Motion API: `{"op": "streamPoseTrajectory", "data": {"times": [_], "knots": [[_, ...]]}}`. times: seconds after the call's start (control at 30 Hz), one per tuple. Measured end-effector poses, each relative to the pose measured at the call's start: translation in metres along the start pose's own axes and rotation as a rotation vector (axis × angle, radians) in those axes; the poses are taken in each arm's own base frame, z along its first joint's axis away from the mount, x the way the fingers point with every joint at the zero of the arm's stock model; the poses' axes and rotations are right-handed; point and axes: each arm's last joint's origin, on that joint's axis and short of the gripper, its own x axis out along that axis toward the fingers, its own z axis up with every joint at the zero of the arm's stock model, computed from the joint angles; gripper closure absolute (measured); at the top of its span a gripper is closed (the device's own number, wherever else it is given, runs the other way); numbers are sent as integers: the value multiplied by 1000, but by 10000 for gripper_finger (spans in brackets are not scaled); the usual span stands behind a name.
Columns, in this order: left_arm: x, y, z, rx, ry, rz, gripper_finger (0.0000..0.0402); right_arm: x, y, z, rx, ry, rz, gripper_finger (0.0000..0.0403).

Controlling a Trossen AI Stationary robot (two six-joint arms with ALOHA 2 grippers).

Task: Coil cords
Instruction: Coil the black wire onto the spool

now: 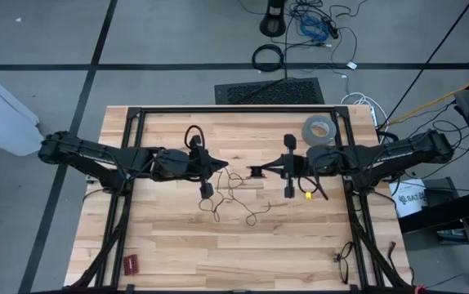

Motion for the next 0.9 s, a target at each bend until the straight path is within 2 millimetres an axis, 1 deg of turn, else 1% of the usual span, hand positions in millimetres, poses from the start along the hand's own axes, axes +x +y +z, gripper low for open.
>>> {"op": "streamPoseTrajectory", "data": {"times": [0.23,0.43,0.53,0.77,0.9], "knots": [[0,1,1,-87,-10,-2,398,0,0,0,-22,0,-3,403],[0,0,8,-154,-72,-13,398,4,0,-2,-52,16,-48,403],[0,1,9,-135,-79,-11,398,7,1,-3,-64,29,-47,403],[3,8,1,-84,1,27,398,8,3,-3,-62,24,-16,403],[5,15,-3,-70,41,60,398,8,5,-3,-34,11,62,403]]}}
